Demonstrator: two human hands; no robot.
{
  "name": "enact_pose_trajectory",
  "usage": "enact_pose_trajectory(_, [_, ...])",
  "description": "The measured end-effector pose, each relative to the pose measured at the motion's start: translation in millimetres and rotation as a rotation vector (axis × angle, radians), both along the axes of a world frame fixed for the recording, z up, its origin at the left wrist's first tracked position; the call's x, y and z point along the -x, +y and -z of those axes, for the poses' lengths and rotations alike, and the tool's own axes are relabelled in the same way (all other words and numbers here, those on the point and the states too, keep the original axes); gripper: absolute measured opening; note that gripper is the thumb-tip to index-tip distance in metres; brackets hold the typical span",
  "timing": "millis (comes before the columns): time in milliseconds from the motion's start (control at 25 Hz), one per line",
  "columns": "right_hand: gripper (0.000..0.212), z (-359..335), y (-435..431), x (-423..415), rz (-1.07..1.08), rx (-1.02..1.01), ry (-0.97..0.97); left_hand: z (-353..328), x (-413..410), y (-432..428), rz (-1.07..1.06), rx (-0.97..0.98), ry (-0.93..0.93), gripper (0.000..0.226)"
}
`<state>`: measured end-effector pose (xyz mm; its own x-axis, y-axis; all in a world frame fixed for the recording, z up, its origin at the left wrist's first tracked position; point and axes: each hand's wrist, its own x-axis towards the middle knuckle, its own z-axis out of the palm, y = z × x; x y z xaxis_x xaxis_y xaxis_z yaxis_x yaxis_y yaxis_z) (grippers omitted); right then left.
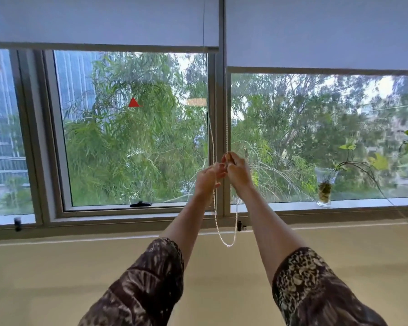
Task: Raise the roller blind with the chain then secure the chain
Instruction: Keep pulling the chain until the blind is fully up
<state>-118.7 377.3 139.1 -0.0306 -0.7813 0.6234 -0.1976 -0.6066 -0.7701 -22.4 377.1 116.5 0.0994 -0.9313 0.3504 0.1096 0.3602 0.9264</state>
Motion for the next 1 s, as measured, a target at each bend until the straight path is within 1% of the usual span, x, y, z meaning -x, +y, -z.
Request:
enact_pose_trajectory(80, [0.030, 16.6, 1.1, 0.4, -0.008, 0.004, 0.013, -36.9, 0.7, -2.1, -0.022, 0.060, 0.050, 0.033])
enact_pose_trajectory(160, [0.029, 31.6, 2.7, -1.6, 0.017, -0.001, 0.050, -68.8, 2.2, -4.3, -0.040, 0.110, 0.000, 0.034])
enact_pose_trajectory(240, [0.027, 45.3, 3.6, -4.3, 0.032, -0.006, 0.107, -91.0, 6.4, -8.4, -0.063, 0.138, -0.050, 0.026])
enact_pose_trajectory(280, [0.026, 51.4, 4.4, -5.2, 0.031, -0.003, 0.128, -98.9, 8.7, -11.1, -0.084, 0.143, -0.045, 0.023])
enact_pose_trajectory(440, [0.028, 63.3, 7.9, -3.7, 0.008, -0.008, 0.151, -109.6, 15.0, -24.0, -0.274, 0.123, 0.082, 0.017])
enact_pose_trajectory(560, [0.027, 66.2, 8.4, 2.0, -0.055, -0.102, 0.222, -96.7, 16.8, -27.9, -0.349, 0.128, 0.073, 0.015])
enact_pose_trajectory(680, [0.024, 54.5, 7.2, 11.1, -0.180, -0.326, 0.139, -82.9, 17.3, -20.1, -0.362, 0.170, 0.036, 0.012])
enact_pose_trajectory(720, [0.027, 45.8, 5.7, 13.7, -0.188, -0.377, 0.076, -78.0, 17.1, -16.1, -0.368, 0.175, 0.013, 0.014])
enact_pose_trajectory(760, [0.031, 34.5, 3.3, 16.1, -0.188, -0.385, 0.009, -72.4, 17.2, -11.3, -0.380, 0.174, -0.020, 0.020])
enact_pose_trajectory(800, [0.033, 21.9, 0.7, 17.4, -0.190, -0.342, -0.052, -64.6, 17.4, -6.8, -0.389, 0.168, -0.050, 0.025])
enact_pose_trajectory(880, [0.032, -8.3, 0.6, 15.4, -0.205, -0.196, -0.152, -44.9, 22.7, 1.0, -0.377, 0.154, -0.092, 0.021])
enact_pose_trajectory(1000, [0.031, -60.7, 1.7, 4.5, -0.119, -0.085, -0.237, -13.5, 40.8, 13.6, -0.316, 0.108, -0.086, 0.030])
